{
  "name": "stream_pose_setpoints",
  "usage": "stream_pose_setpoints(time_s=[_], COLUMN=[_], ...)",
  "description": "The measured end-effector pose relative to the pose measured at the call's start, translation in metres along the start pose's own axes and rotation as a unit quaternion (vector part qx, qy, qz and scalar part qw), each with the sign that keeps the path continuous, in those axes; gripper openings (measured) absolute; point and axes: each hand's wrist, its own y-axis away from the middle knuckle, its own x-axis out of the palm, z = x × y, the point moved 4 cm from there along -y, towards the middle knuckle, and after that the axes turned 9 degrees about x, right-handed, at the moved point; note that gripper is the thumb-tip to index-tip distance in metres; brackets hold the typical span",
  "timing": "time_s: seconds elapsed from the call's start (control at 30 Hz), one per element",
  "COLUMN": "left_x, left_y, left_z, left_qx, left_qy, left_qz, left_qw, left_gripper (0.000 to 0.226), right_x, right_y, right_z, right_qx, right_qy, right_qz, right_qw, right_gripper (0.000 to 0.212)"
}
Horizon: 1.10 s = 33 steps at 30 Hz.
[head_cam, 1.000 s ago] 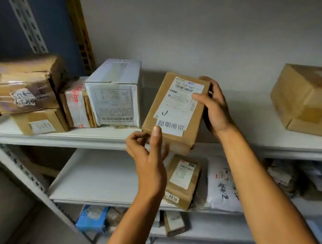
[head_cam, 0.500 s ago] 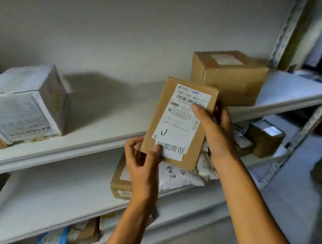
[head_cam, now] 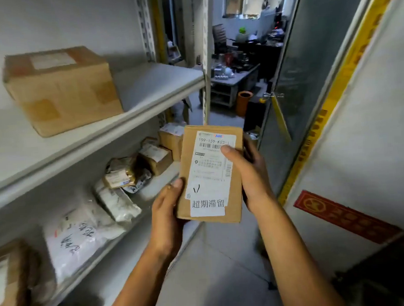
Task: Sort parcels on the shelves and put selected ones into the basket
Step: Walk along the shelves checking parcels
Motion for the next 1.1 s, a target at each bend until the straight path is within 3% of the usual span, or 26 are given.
stream_pose_setpoints(time_s=[0.2,0.33,0.43,0.53,0.7,0.8,0.97,1.1], left_x=[0.089,0.156,0.211,0.267,0.347,0.39,0.453,0.488], left_y=[-0.03,-0.048,-0.058,-0.064,-0.062,-0.044,0.006,0.053], left_z=[0.06,0.109,0.149,0.179,0.224,0.251,0.301,0.356], left_qx=[-0.091,-0.143,-0.19,-0.215,-0.252,-0.28,-0.336,-0.353], left_qy=[-0.05,-0.078,-0.078,-0.072,-0.071,-0.063,-0.082,-0.116], left_qz=[0.12,0.19,0.266,0.339,0.455,0.519,0.618,0.654], left_qw=[0.987,0.968,0.942,0.913,0.851,0.805,0.706,0.659], left_gripper=[0.108,0.082,0.057,0.048,0.041,0.047,0.072,0.06], right_x=[-0.123,-0.198,-0.251,-0.3,-0.366,-0.401,-0.452,-0.493], right_y=[0.003,0.008,0.016,0.025,0.045,0.07,0.128,0.173], right_z=[0.0,0.002,0.008,0.013,0.025,0.02,0.001,-0.028], right_qx=[-0.006,-0.022,-0.037,-0.044,-0.064,-0.074,-0.07,-0.041], right_qy=[-0.031,-0.048,-0.053,-0.066,-0.069,-0.09,-0.13,-0.175], right_qz=[-0.153,-0.237,-0.31,-0.389,-0.5,-0.56,-0.645,-0.689], right_qw=[0.988,0.97,0.949,0.918,0.861,0.82,0.75,0.702], right_gripper=[0.039,0.05,0.046,0.042,0.064,0.055,0.066,0.065])
